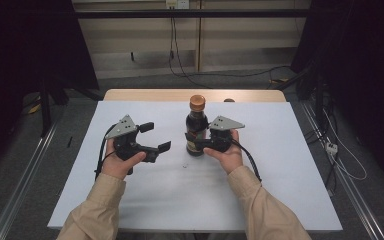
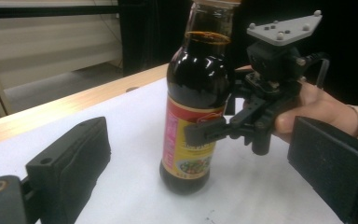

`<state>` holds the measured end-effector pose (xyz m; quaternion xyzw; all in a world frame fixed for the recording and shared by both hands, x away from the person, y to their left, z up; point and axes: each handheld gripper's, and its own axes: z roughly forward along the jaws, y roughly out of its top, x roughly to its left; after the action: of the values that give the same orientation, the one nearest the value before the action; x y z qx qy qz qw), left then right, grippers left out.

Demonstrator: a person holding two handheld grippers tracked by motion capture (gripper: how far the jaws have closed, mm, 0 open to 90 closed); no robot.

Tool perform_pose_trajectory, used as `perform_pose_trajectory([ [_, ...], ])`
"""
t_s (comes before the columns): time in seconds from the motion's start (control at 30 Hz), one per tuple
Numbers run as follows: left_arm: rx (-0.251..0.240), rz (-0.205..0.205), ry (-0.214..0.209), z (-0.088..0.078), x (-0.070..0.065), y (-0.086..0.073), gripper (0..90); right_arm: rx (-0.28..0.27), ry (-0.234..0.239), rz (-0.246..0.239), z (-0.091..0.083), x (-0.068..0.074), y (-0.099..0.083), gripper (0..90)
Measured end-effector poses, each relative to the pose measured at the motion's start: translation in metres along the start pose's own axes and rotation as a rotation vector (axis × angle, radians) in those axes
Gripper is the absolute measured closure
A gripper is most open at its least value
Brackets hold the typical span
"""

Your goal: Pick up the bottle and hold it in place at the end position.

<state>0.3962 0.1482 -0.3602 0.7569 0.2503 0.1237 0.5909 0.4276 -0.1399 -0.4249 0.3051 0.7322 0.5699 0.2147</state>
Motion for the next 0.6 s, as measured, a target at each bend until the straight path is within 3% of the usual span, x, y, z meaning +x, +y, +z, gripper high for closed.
perform_pose_trajectory([
  [0.6, 0.005, 0.004, 0.01, 0.015, 0.008, 0.017, 11.5, 0.002, 0.002, 0.001, 0.0, 0.0, 0.0, 30.3],
])
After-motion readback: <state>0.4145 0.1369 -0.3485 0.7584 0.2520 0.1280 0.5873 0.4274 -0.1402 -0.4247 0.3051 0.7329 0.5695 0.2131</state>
